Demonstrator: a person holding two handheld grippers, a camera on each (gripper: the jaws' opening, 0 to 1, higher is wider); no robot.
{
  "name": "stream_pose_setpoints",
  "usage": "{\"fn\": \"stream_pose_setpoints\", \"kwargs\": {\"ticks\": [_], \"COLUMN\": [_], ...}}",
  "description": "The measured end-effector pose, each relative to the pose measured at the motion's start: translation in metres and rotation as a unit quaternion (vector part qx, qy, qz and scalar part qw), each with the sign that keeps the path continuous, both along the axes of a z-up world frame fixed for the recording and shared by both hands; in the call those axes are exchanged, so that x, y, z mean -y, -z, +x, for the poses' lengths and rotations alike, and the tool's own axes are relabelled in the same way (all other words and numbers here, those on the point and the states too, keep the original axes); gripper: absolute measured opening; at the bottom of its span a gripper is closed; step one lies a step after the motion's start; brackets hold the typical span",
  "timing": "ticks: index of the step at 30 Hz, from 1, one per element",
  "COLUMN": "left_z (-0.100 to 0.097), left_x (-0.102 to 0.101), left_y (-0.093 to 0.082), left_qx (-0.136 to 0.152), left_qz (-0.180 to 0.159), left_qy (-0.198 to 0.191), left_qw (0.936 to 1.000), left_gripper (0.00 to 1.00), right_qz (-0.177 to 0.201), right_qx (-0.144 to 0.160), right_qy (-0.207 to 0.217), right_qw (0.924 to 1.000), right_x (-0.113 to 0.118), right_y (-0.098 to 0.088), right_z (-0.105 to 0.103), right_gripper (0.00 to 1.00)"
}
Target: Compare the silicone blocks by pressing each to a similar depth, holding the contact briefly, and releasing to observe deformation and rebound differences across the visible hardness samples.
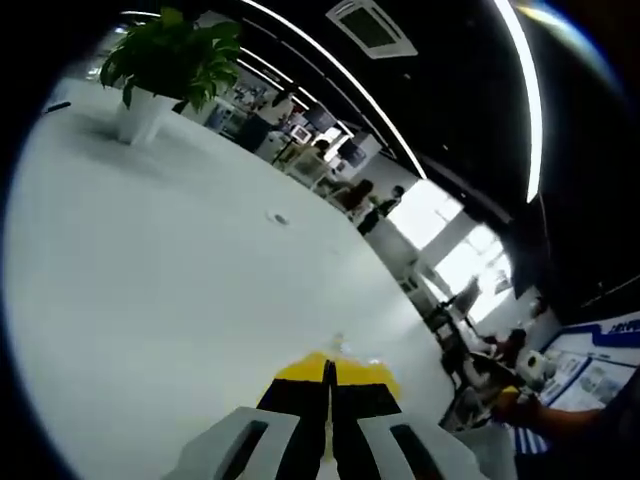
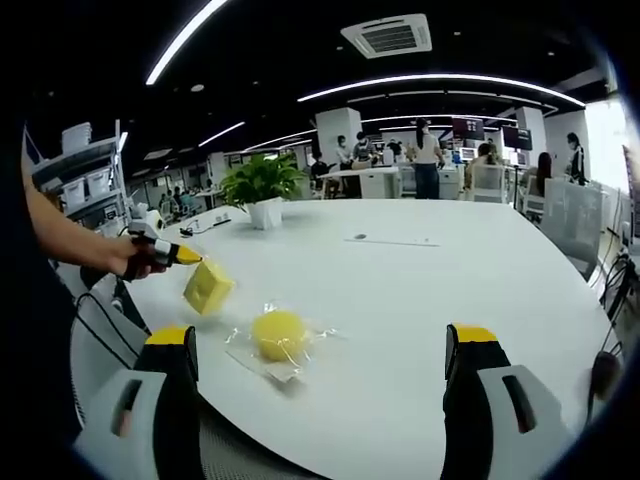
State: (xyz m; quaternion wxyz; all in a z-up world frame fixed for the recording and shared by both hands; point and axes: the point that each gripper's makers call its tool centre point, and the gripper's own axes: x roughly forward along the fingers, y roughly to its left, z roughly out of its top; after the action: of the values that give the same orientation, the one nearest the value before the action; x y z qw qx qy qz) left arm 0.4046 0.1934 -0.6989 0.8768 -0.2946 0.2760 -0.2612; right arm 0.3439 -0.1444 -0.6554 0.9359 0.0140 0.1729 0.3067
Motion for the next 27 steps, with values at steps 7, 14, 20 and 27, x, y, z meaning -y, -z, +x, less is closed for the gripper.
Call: {"fn": "stream_pose_setpoints", "kwargs": {"ticks": [7, 14, 20, 27], "left_z": [0.009, 0.015, 0.019, 0.020], "left_x": [-0.015, -0.014, -0.016, -0.018], "left_y": [0.021, 0.038, 0.050, 0.062], "left_qx": [-0.016, -0.032, -0.036, -0.045], "left_qz": [0.004, 0.011, 0.032, 0.044], "left_qy": [-0.018, -0.031, -0.021, -0.017], "left_qw": [0.9997, 0.9989, 0.9986, 0.9979], "left_gripper": [0.00, 0.00, 0.00, 0.00], "right_qz": [0.001, -0.005, -0.002, -0.006], "right_qx": [-0.001, -0.010, -0.014, -0.021], "right_qy": [0.001, 0.002, 0.004, 0.000], "right_qw": [1.0000, 0.9999, 0.9999, 0.9998], "right_x": [-0.002, -0.001, -0.002, -0.006], "right_y": [0.000, 0.005, 0.006, 0.012], "right_z": [0.002, 0.000, 0.002, 0.001], "right_gripper": [0.96, 0.96, 0.96, 0.96]}}
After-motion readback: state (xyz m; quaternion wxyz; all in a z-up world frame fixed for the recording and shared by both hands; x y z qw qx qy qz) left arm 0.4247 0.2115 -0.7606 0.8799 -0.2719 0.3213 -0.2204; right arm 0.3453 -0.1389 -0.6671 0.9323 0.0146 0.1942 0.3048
